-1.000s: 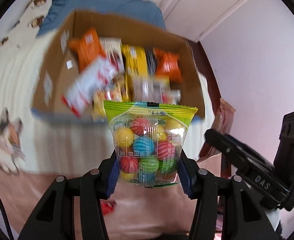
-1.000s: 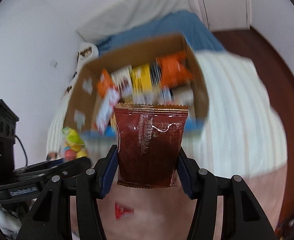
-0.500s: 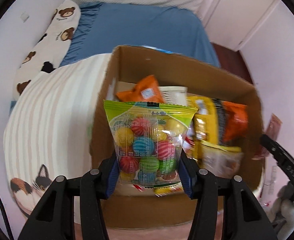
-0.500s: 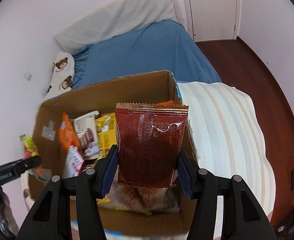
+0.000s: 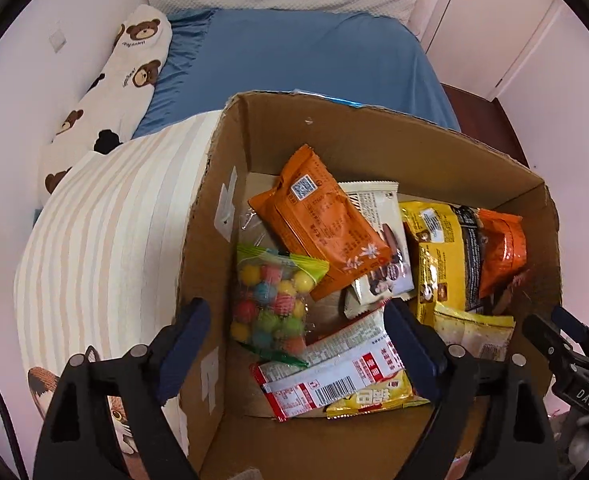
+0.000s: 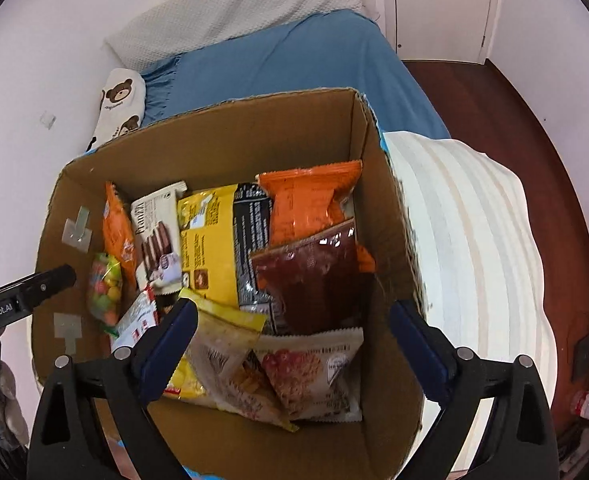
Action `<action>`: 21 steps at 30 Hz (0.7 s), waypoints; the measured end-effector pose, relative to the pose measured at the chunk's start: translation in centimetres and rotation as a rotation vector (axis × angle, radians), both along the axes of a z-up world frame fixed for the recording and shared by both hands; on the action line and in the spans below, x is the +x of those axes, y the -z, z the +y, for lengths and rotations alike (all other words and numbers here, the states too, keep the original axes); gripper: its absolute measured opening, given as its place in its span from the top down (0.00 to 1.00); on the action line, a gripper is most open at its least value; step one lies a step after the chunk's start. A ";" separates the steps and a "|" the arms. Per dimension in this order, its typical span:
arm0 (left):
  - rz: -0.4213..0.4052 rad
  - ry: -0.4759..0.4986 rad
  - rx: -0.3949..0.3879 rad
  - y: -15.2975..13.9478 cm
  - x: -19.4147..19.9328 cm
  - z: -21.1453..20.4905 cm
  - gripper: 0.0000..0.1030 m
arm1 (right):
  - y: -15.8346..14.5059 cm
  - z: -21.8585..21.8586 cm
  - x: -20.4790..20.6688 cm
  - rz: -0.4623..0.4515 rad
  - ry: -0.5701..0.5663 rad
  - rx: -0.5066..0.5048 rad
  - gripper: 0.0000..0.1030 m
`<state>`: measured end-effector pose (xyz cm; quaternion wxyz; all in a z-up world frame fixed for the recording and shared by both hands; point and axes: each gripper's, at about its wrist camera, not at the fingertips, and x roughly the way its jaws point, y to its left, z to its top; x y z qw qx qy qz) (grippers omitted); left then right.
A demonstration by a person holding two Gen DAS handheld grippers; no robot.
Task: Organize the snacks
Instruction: 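Carry both packets into the box and open both tools, then move both tools back over the remaining snacks on the bed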
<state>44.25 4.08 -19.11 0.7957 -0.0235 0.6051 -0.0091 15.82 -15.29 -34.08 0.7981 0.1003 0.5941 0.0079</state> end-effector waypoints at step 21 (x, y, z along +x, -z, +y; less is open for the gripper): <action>-0.215 0.100 0.017 -7.9 -13.2 -3.8 0.00 | -8.7 0.4 -11.7 -0.169 -0.040 -0.052 0.03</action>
